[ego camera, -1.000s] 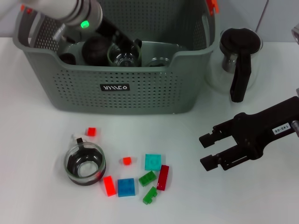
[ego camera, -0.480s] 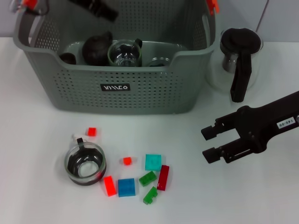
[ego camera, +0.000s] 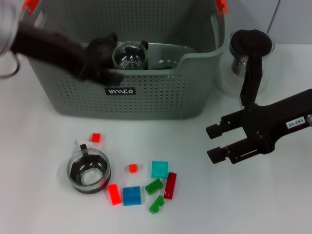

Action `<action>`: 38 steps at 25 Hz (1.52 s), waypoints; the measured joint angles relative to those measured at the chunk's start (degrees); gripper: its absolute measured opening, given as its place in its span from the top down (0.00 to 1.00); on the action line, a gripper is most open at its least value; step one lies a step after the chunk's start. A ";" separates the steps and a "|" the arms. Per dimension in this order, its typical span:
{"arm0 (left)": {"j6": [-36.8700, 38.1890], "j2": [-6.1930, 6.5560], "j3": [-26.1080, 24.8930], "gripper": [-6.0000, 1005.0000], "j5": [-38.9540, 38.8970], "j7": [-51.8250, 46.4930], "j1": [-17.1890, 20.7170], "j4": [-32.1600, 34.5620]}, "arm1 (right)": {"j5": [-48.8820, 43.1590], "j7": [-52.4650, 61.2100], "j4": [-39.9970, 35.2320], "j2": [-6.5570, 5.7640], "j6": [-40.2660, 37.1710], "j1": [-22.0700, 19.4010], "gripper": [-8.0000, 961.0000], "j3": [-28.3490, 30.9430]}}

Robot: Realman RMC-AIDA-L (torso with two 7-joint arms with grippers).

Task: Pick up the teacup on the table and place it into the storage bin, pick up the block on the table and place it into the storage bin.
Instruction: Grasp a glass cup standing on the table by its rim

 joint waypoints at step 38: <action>-16.79 3.29 3.51 0.24 10.92 3.87 6.67 34.60 | -0.36 -0.65 0.25 1.35 -0.16 -0.17 0.21 -1.08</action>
